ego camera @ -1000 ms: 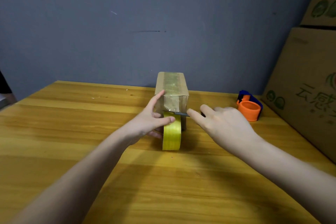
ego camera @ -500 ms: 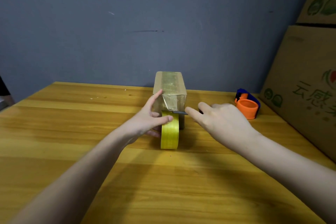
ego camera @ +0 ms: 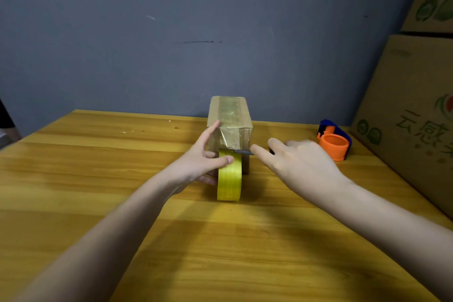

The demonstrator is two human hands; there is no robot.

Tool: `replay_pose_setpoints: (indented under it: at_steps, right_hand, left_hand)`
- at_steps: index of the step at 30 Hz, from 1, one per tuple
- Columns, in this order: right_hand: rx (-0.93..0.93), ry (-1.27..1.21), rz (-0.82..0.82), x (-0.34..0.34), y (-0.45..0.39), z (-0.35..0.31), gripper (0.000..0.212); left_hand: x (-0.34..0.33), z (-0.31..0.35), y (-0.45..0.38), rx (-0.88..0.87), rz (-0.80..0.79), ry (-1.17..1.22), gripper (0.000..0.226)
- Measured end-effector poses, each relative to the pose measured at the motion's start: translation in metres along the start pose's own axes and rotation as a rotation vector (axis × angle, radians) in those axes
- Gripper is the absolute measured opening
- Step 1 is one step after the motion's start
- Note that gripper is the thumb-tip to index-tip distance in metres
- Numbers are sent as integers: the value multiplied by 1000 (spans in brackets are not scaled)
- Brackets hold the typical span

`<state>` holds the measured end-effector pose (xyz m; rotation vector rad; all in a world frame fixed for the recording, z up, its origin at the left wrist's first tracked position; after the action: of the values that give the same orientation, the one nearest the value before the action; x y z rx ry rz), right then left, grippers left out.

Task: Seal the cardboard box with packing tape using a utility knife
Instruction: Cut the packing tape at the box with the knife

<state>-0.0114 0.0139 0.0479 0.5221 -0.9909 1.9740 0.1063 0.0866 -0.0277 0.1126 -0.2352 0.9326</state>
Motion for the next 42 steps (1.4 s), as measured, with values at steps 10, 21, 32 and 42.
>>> replay_pose_setpoints:
  at_steps: [10, 21, 32, 42]
  right_hand:
    - [8, 5, 30, 2, -1, 1, 50]
    - [-19, -27, 1, -3, 7, 7, 57]
    - [-26, -26, 19, -4, 5, 11, 54]
    - [-78, -87, 31, -3, -2, 16, 27]
  left_hand:
    - [0, 1, 2, -6, 9, -8, 89]
    - [1, 3, 4, -16, 11, -12, 90]
    - [-1, 5, 5, -10, 10, -4, 89]
    - [-1, 1, 7, -13, 24, -16, 87]
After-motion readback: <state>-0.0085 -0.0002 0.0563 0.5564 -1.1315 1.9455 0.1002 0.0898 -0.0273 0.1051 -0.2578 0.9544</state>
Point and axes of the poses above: each hand's wrist, its own y-axis away from the middle knuckle, its own x-axis out of the back of the hand, z = x × y, the point moved 10 cm from there along -y, towards the middle knuckle, and after that the axes turned 8 degrees about z, right-handed, at the moved point
